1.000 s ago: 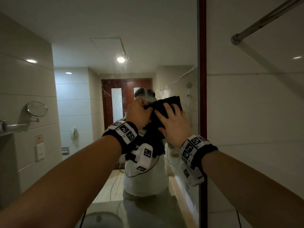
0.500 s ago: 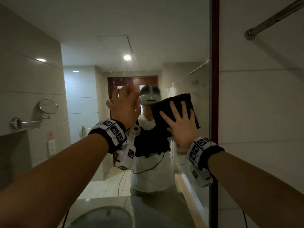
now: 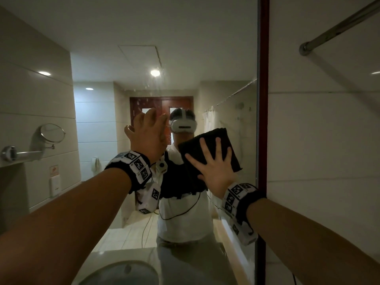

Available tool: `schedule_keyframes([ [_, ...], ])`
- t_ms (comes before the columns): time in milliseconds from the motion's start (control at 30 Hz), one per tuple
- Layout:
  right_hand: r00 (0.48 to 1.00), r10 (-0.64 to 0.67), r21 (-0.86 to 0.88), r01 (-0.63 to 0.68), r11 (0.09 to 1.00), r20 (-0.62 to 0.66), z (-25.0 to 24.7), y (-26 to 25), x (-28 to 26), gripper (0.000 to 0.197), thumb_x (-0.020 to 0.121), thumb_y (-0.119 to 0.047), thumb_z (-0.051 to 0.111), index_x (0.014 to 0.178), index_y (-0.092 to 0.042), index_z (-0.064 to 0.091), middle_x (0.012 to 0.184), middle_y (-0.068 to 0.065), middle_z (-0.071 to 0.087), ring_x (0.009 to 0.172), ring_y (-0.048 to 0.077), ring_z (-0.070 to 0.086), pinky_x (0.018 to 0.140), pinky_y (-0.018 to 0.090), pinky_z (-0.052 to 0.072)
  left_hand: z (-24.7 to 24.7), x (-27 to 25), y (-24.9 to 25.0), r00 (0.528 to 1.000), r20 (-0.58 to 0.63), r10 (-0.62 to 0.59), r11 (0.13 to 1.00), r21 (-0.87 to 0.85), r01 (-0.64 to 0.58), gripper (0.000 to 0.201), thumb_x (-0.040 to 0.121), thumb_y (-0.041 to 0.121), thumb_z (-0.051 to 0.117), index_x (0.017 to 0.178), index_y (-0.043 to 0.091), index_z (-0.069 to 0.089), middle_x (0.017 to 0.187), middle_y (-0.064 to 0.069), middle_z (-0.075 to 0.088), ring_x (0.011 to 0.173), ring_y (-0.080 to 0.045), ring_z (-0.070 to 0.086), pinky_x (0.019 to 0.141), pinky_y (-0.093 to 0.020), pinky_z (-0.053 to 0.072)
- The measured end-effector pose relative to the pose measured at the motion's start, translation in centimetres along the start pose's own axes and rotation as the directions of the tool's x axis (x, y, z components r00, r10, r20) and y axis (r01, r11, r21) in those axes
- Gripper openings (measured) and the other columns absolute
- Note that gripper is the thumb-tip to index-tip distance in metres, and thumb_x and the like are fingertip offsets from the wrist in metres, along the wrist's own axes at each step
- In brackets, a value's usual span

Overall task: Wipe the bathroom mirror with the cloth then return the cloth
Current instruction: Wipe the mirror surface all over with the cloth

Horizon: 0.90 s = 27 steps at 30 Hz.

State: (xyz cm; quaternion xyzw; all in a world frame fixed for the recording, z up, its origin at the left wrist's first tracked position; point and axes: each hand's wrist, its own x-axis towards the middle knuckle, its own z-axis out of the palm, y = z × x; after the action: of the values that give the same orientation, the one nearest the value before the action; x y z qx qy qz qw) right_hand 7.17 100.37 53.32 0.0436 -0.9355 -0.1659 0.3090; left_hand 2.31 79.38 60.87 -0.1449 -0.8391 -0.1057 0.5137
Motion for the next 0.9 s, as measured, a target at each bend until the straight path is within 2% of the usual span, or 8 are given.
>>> schedule_keyframes([
  [133,1.000,0.003,0.001,-0.003,1.000,-0.001,-0.6,-0.4,1.0,0.084,0.096,-0.054,0.047,0.146,-0.051,-0.021,0.151,0.008,-0.045,0.136,0.053,-0.033,0.108,0.076,-0.006,0.0,0.3,-0.1,1.000,-0.010,0.010,1.000,0.009,-0.009,0.080,0.069,0.030,0.075,0.139,0.037,0.037,0.149,0.001,0.031,0.133,-0.036,0.029,0.098,-0.067,0.030],
  [267,0.994,0.045,0.036,-0.041,0.998,-0.099,-2.4,-0.1,3.3,0.085,0.095,-0.052,0.048,0.147,-0.052,-0.019,0.153,0.008,-0.042,0.139,0.052,-0.030,0.109,0.077,-0.002,-0.2,0.6,-0.2,0.999,-0.028,0.028,0.999,0.019,-0.027,0.080,0.070,0.035,0.073,0.141,0.035,0.036,0.145,0.000,0.033,0.130,-0.037,0.033,0.099,-0.066,0.029],
  [500,0.948,0.248,0.226,-0.203,0.953,-0.198,-11.3,4.1,10.7,0.081,0.094,-0.051,0.052,0.149,-0.055,-0.008,0.160,0.006,-0.028,0.143,0.050,-0.020,0.110,0.076,0.002,0.2,0.7,-0.5,0.996,-0.075,0.050,0.991,0.124,-0.041,0.077,0.074,0.041,0.066,0.143,0.032,0.034,0.143,0.001,0.037,0.124,-0.036,0.039,0.095,-0.064,0.034],
  [567,0.944,0.265,0.232,-0.217,0.948,-0.197,-12.4,5.1,11.5,0.081,0.094,-0.051,0.054,0.149,-0.055,-0.005,0.161,0.005,-0.026,0.144,0.050,-0.019,0.109,0.076,0.003,0.2,0.9,-0.5,0.996,-0.072,0.049,0.991,0.131,-0.039,0.077,0.075,0.041,0.065,0.144,0.033,0.032,0.143,0.001,0.036,0.124,-0.036,0.039,0.096,-0.065,0.033],
  [667,0.951,0.234,0.201,-0.193,0.960,-0.202,-11.4,4.7,10.3,0.082,0.094,-0.052,0.053,0.150,-0.053,-0.006,0.161,0.006,-0.026,0.144,0.049,-0.020,0.110,0.076,0.002,0.2,1.0,-0.5,0.997,-0.063,0.045,0.994,0.107,-0.038,0.076,0.075,0.037,0.067,0.143,0.033,0.032,0.144,-0.001,0.035,0.126,-0.037,0.037,0.097,-0.067,0.032],
  [900,0.986,0.082,0.065,-0.073,0.995,-0.145,-4.2,0.9,4.9,0.088,0.092,-0.053,0.054,0.149,-0.052,-0.014,0.157,0.007,-0.035,0.140,0.052,-0.026,0.109,0.077,0.002,-0.1,0.8,0.2,0.998,-0.039,0.041,0.993,0.112,-0.037,0.076,0.074,0.040,0.070,0.141,0.036,0.033,0.141,-0.005,0.036,0.123,-0.040,0.038,0.096,-0.067,0.031],
])
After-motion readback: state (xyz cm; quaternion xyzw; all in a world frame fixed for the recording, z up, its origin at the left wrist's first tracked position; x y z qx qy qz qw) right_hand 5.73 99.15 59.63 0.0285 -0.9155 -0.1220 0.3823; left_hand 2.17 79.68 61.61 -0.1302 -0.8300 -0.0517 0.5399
